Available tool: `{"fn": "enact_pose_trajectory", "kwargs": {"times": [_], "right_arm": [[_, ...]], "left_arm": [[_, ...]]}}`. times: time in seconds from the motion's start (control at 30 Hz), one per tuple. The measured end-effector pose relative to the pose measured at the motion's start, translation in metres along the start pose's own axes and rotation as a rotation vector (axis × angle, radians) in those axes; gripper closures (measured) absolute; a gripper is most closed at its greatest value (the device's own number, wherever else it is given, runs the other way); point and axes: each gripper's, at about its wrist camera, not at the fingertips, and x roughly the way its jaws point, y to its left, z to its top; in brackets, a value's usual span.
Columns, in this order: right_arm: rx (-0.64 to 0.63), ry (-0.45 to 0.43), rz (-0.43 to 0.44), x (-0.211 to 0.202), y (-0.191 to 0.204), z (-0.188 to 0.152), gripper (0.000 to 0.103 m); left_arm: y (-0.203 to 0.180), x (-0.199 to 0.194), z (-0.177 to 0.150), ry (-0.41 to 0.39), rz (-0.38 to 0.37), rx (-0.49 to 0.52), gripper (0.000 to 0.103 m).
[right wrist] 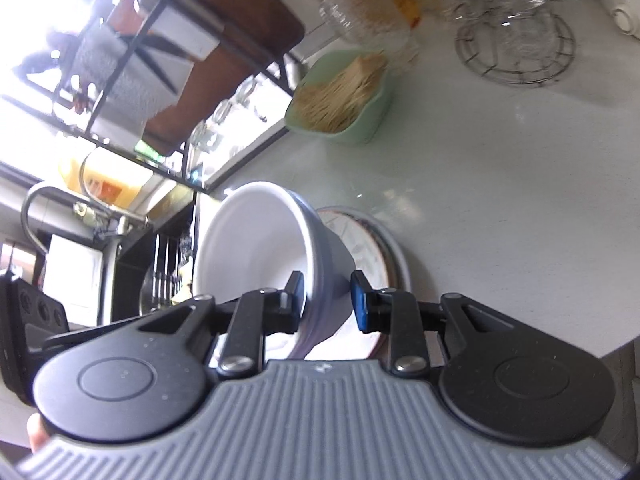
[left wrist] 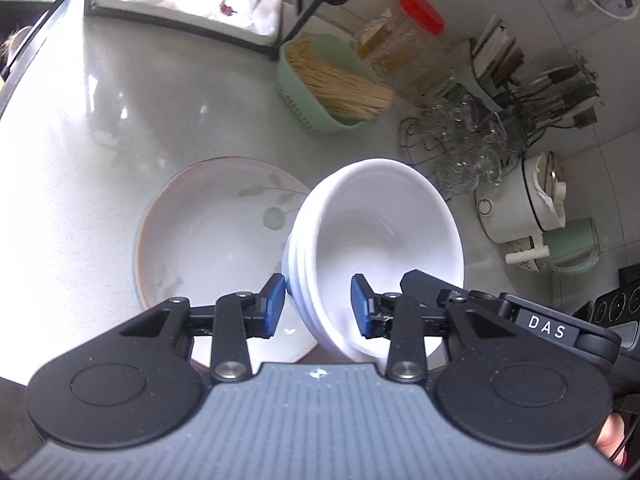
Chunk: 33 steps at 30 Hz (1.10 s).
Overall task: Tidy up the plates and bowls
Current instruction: 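Lower the white bowl onto the leaf-print plate stack with both grippers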
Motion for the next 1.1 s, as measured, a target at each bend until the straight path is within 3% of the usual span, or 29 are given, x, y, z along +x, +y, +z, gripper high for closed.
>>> {"fn": "enact_pose_trajectory", "kwargs": {"times": [0.37,0.57,1.1], "right_arm": [[-0.091,0.133,-0.092,0.056,0.015,-0.004,0.074],[-0.105,0.152,-0.105,0.07,0.008,-0.003,0.074],[-0.135,0.174,-0.098,0.081,0.0,0.001,0.073]], "left_arm": [[0.037,0.028,0.01,0.003,0.074,-0.032,0.063],[0.048,0.049,0.008,0.031,0.099,-0.035,0.063],[0.034,0.059,0.006,0.004,0.158,0.041,0.059]]}}
